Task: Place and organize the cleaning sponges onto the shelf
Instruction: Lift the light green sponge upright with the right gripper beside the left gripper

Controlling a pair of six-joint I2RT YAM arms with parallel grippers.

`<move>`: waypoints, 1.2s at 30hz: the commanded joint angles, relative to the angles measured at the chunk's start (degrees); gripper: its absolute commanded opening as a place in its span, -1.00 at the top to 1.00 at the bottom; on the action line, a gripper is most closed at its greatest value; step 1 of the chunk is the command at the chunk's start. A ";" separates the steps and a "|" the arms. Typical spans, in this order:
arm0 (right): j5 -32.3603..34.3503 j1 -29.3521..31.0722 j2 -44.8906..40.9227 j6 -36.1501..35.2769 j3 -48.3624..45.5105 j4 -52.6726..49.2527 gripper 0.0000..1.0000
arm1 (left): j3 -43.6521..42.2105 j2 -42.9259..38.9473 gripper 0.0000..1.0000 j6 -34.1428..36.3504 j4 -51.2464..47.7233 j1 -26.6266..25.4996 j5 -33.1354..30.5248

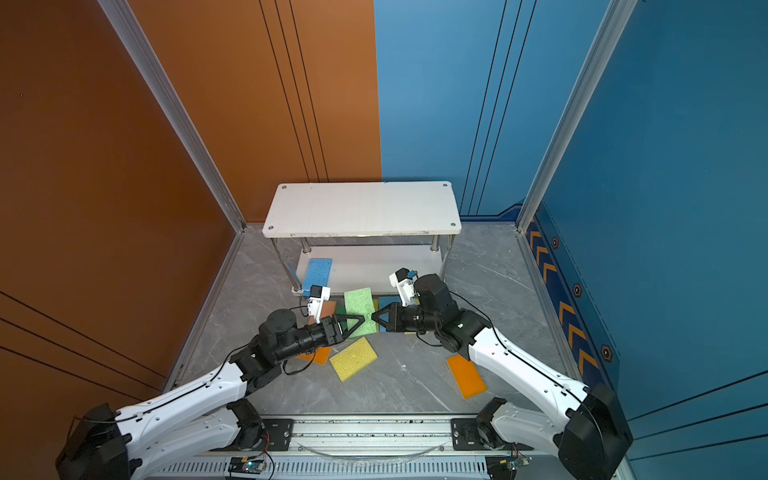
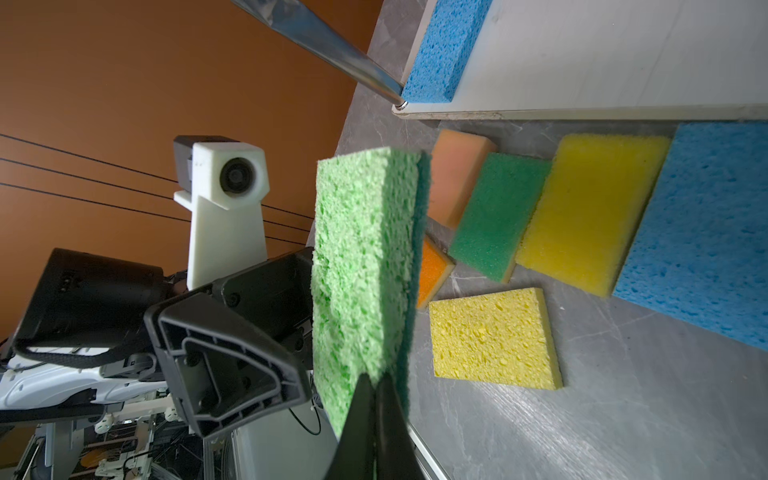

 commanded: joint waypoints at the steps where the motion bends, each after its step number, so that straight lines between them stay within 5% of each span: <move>1: -1.47 0.20 0.78 0.64 -0.81 2.43 1.00 | -0.78 -0.02 0.20 -0.38 2.87 0.63 1.64; 5: -1.24 0.16 1.28 1.15 -0.79 2.69 1.00 | -1.39 -0.35 0.82 -0.47 2.87 0.83 1.26; 8: -1.04 0.99 1.44 1.84 -0.66 2.86 0.78 | -2.04 -0.63 1.00 -0.72 2.87 1.02 0.71; 11: -0.53 1.96 1.37 2.38 -0.82 2.37 0.33 | -2.49 -1.06 1.00 -1.03 2.86 1.44 0.62; 13: -0.22 2.02 1.30 2.73 -1.07 1.84 0.29 | -2.64 -1.43 1.00 -1.06 2.83 1.82 0.52; 26: 1.42 4.10 0.44 3.82 -2.50 1.02 0.29 | -3.25 -2.59 1.00 -1.07 2.78 2.97 1.17; 36: 1.95 5.42 1.96 3.81 -1.88 1.95 0.55 | -3.55 -2.75 1.00 -1.06 2.78 2.88 1.54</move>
